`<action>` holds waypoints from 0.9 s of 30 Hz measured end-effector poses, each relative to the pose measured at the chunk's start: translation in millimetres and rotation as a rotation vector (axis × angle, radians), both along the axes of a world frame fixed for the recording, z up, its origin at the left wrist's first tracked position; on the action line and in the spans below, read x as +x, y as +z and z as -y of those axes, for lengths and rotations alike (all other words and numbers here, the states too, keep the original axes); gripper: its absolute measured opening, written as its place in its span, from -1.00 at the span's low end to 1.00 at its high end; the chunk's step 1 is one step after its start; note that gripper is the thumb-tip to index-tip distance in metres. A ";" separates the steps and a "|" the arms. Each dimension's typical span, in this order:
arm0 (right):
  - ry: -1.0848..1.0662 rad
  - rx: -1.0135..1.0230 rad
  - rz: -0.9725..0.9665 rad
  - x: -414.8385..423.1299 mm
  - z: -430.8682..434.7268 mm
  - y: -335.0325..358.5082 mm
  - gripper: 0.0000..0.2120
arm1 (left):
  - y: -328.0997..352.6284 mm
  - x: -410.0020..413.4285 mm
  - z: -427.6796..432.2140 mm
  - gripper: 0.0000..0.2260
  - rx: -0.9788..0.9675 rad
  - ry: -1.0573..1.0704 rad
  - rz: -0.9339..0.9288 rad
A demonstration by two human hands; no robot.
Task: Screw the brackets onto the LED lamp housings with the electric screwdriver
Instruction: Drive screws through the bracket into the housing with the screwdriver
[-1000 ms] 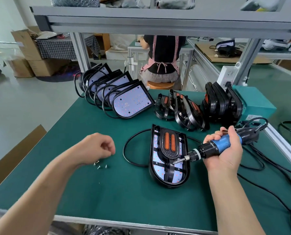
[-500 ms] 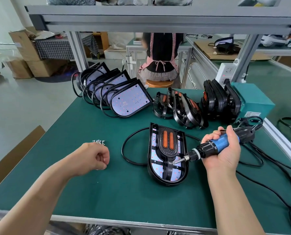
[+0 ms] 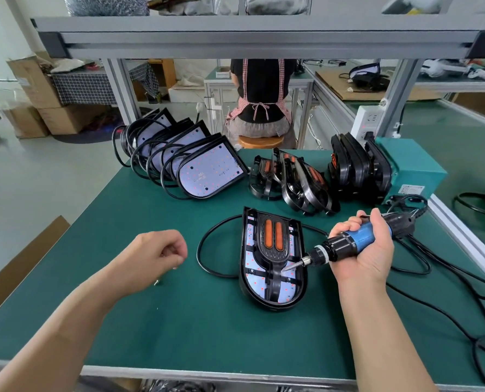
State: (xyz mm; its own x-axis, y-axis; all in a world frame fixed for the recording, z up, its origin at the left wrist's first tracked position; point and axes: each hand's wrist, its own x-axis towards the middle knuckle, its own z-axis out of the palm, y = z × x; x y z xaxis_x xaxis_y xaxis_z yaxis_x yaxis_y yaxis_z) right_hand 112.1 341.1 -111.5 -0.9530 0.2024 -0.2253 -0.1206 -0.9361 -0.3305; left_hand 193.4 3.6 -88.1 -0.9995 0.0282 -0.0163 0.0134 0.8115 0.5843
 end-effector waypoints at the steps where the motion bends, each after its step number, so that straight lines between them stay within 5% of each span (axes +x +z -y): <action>1: -0.002 -0.010 -0.001 0.1 1.0 2.7 -0.83 | 5.1 0.0 -7.5 -0.74 0.100 0.000 -0.018; 6: -0.001 -0.043 -0.030 1.0 8.6 22.6 -0.83 | 23.4 -2.9 -55.9 -0.80 0.712 -0.029 -0.005; 11: -0.021 -0.030 -0.067 0.1 17.9 45.0 -0.82 | 25.1 -6.0 -98.1 -0.88 1.066 0.014 0.135; 27: -0.101 0.014 -0.063 2.4 17.5 66.5 -0.81 | 22.2 0.5 -133.0 -0.94 1.288 0.036 0.177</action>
